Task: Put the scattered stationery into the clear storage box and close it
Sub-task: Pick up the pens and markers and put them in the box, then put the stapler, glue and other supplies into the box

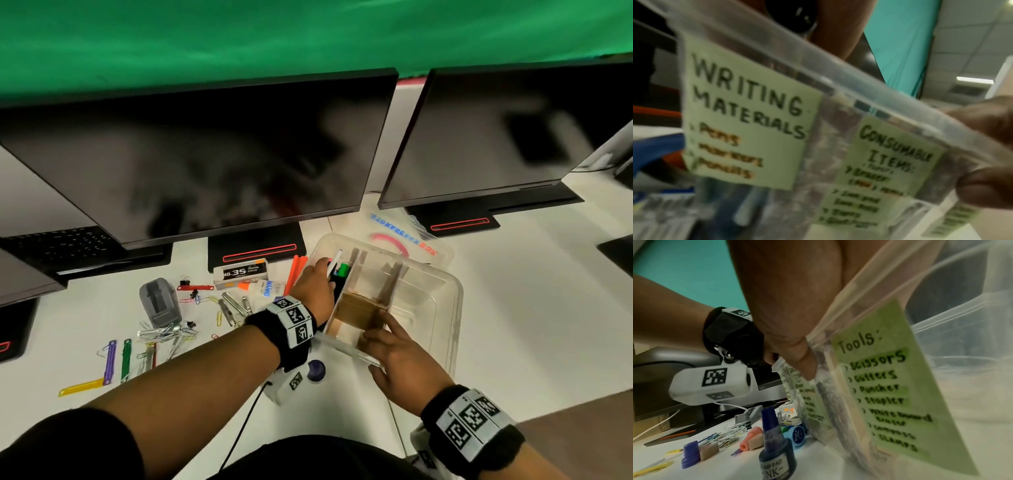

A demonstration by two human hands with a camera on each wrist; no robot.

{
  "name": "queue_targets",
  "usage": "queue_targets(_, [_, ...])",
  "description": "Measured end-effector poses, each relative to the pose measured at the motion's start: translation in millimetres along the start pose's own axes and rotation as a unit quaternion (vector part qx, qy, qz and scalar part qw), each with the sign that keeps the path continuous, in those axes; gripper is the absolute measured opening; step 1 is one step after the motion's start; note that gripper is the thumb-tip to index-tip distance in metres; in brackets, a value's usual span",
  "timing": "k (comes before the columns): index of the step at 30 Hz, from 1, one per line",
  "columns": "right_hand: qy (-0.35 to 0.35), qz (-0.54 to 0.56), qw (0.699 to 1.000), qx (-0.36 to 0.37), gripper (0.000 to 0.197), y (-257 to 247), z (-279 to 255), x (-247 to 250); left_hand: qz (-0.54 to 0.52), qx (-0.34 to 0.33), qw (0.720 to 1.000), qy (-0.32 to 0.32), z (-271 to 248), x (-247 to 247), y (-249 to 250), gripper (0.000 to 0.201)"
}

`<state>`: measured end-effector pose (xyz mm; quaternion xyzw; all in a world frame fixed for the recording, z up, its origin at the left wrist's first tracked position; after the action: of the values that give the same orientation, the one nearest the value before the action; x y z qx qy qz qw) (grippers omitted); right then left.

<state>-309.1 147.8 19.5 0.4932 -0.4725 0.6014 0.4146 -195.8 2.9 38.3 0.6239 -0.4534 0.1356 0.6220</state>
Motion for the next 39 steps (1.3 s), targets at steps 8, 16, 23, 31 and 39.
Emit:
queue_targets(8, [0.029,0.004,1.000,0.008,0.038,-0.8,1.9,1.2,0.090,-0.041,0.995,-0.003,7.1,-9.2,0.2,0.045])
queue_targets(16, [0.072,-0.002,0.997,0.032,0.035,-4.5,6.4,9.8,0.161,-0.156,0.963,-0.151,-17.8,-6.6,-9.7,0.051])
queue_targets(23, [0.062,0.025,0.997,0.036,0.040,-1.6,9.0,5.7,0.038,-0.173,0.983,0.049,-26.2,70.9,-42.9,0.029])
queue_targets(31, [0.045,0.034,0.998,0.013,0.037,2.2,25.2,-5.2,0.192,0.212,0.956,0.072,-12.4,140.0,-207.3,0.050])
queue_targets(39, [0.022,0.049,0.998,-0.014,0.033,0.8,28.2,-5.9,0.021,0.364,0.929,0.066,-22.3,138.6,-271.4,0.086])
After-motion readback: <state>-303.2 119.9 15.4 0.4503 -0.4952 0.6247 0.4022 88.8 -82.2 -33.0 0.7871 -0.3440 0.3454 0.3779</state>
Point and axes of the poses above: each hand's wrist, its own z-axis towards the middle knuckle, its own x-axis out of the back of the hand, y = z × x, the point moved 5 cm from there along z, towards the middle knuckle, and after that the axes turned 2 degrees about -x, right-handed, at the moved point
